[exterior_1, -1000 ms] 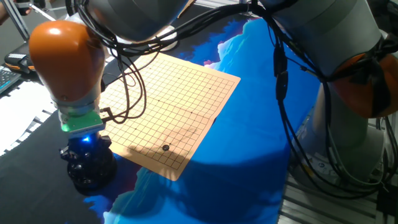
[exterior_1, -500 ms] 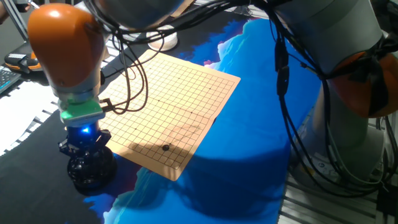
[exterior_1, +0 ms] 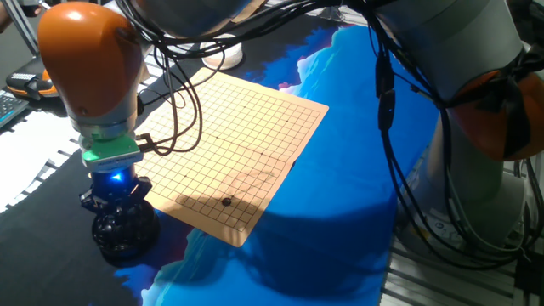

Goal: Play the first move as black on the 3-4 point in the upper right corner of the Go board

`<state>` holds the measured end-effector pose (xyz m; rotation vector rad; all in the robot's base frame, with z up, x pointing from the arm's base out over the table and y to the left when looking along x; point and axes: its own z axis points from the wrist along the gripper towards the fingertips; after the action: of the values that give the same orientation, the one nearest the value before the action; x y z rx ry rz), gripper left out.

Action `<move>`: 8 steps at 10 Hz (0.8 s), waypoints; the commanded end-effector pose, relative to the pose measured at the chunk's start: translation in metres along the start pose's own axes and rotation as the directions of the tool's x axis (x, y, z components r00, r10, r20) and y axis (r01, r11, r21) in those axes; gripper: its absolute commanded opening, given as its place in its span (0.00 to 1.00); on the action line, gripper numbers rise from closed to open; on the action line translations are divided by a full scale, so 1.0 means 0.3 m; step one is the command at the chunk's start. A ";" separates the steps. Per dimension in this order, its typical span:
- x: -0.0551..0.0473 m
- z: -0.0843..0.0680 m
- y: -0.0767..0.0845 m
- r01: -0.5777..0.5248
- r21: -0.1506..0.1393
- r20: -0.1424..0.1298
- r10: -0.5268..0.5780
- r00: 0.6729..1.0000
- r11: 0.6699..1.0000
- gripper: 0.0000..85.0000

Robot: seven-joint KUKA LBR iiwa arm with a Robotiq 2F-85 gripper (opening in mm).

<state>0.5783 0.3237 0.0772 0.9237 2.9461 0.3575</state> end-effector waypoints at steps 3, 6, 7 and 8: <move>0.002 0.005 0.000 -0.001 0.003 0.004 0.001 1.000 1.000 0.40; 0.005 0.027 0.002 -0.004 0.006 0.027 0.004 1.000 1.000 0.40; 0.001 0.043 0.003 -0.006 0.008 0.039 0.005 0.999 1.000 0.40; -0.008 0.059 0.004 -0.003 0.015 0.052 0.002 0.999 1.000 0.40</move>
<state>0.5828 0.3268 0.0597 0.9230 2.9051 0.3068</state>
